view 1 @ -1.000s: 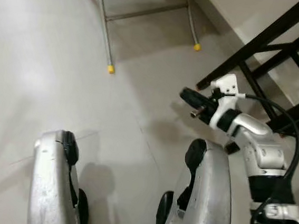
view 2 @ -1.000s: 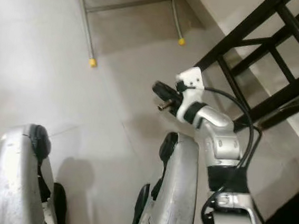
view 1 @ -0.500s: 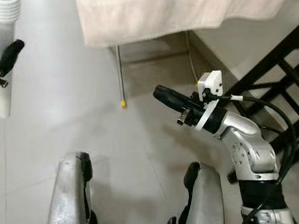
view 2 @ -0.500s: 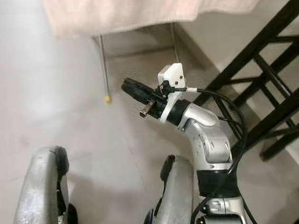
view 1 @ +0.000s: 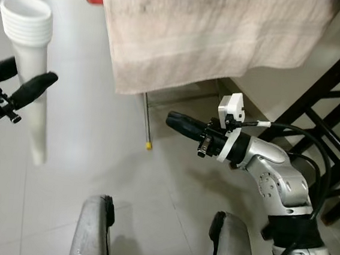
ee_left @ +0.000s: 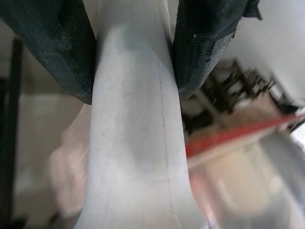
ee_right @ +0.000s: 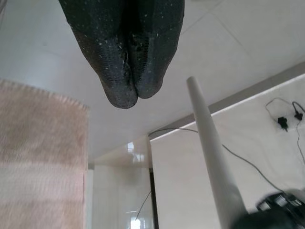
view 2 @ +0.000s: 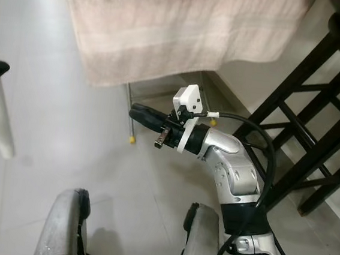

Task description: Building children table

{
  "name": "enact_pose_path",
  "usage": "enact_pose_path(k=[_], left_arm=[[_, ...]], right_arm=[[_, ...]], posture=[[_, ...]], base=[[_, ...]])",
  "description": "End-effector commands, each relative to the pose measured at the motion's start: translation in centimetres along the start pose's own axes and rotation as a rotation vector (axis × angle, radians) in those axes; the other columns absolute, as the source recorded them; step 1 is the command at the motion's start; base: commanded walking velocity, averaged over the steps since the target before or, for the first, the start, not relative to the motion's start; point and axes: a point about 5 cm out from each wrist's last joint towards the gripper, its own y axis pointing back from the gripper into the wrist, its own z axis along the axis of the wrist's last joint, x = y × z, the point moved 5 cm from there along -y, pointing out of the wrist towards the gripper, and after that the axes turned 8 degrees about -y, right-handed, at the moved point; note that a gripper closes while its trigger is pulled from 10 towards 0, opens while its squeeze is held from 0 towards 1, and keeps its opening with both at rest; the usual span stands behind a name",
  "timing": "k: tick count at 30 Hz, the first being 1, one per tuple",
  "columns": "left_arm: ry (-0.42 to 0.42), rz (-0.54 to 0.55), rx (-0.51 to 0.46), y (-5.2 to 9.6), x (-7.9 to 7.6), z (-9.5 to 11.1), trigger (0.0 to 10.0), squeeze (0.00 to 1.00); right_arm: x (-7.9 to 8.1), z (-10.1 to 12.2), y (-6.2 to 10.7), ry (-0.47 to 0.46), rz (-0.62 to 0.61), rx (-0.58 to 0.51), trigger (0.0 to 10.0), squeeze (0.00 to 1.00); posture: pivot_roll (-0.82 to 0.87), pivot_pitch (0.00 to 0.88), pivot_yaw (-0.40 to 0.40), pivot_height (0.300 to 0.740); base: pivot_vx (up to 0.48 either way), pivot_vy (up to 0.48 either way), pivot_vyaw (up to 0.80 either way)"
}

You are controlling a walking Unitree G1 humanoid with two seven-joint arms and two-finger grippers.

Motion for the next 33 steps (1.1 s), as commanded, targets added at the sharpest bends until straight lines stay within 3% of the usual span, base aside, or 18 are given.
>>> enact_pose_path(k=[1,6,8,14,18,20,23,24,25,26,27,28,29,30,31,33], left_arm=[[0.012,-0.054,-0.006,-0.2,-0.7,0.5,0.0,0.0],[0.123,-0.308,0.029,0.0,-5.3,0.3,0.0,0.0],[0.134,-0.335,0.035,0.1,-5.6,0.3,0.0,0.0],[0.137,-0.267,-0.009,-0.5,-3.8,1.1,0.0,0.0],[0.205,-0.213,-0.049,-1.0,-3.4,1.2,0.0,0.0],[0.25,-0.207,-0.056,-1.3,-4.1,0.8,0.0,0.0],[0.429,-0.184,-0.042,-2.3,-8.0,-1.7,0.0,0.0],[0.429,-0.184,-0.042,-2.3,-8.0,-1.7,0.0,0.0],[0.485,-0.181,-0.027,-2.6,-9.6,-2.7,0.8,0.0],[0.485,-0.181,-0.027,-2.6,-9.6,-2.7,0.8,0.0],[0.519,-0.183,-0.01,-2.8,-10.8,-3.4,5.7,0.0],[0.542,-0.199,0.008,-2.9,-12.2,-4.0,7.7,0.0],[0.542,-0.199,0.008,-2.9,-12.2,-4.0,7.7,0.0],[0.558,-0.211,0.021,-3.0,-13.1,-4.3,7.1,0.0],[0.557,-0.211,0.046,-3.1,-13.7,-4.8,9.6,0.0],[0.556,-0.208,0.065,-3.2,-14.0,-5.3,10.0,0.0]], right_arm=[[0.0,-0.9,0.0,-0.025,-0.007,0.012,10.0,0.0],[0.3,-2.0,0.7,-0.081,-0.003,0.014,10.0,0.0],[0.3,-2.0,0.7,-0.087,-0.001,0.013,10.0,0.0],[-0.8,-2.2,1.4,-0.096,-0.058,0.013,10.0,0.0],[-1.2,-3.3,1.5,-0.108,-0.108,0.043,10.0,0.0],[-1.3,-4.0,1.6,-0.115,-0.136,0.06,10.0,0.0],[-0.5,-6.0,1.4,-0.162,-0.197,0.077,10.0,0.0],[-0.5,-6.0,1.4,-0.162,-0.197,0.077,10.0,0.0],[-0.1,-6.4,1.3,-0.178,-0.211,0.073,10.0,0.0],[-0.1,-6.4,1.3,-0.178,-0.211,0.073,10.0,0.0],[0.2,-6.7,1.1,-0.187,-0.22,0.072,10.0,0.0],[0.6,-7.0,1.0,-0.19,-0.223,0.071,10.0,0.0],[0.6,-7.0,1.0,-0.19,-0.223,0.071,10.0,0.0],[0.8,-7.1,0.9,-0.192,-0.226,0.071,10.0,0.0],[1.1,-7.3,0.7,-0.195,-0.227,0.071,10.0,0.0],[1.2,-7.5,0.6,-0.197,-0.228,0.073,10.0,0.0]], posture=[[0.07,0.0,-0.008,0.485],[0.06,0.0,-0.002,0.51],[0.06,0.0,-0.001,0.515],[0.05,0.0,0.001,0.535],[0.05,0.0,0.001,0.55],[0.05,0.0,0.003,0.555],[0.03,0.0,0.011,0.57],[0.03,0.0,0.011,0.57],[0.03,0.0,0.015,0.575],[0.03,0.0,0.015,0.575],[0.02,0.0,0.018,0.58],[0.02,0.0,0.02,0.585],[0.02,0.0,0.02,0.585],[0.01,0.0,0.022,0.59],[0.01,0.0,0.024,0.595],[0.02,0.0,0.024,0.6]], base=[[0.0,0.0,0.0],[0.0,0.0,0.0],[0.0,0.0,0.0],[0.0,0.0,0.0],[0.0,0.0,0.0],[0.0,0.0,0.0],[0.0,0.0,0.0],[0.0,0.0,0.0],[0.0,0.0,0.0],[0.0,0.0,0.0],[0.0,0.0,0.0],[0.0,0.0,0.0],[0.0,0.0,0.0],[0.0,0.0,0.0],[0.0,0.0,0.0],[0.0,0.0,0.0]])
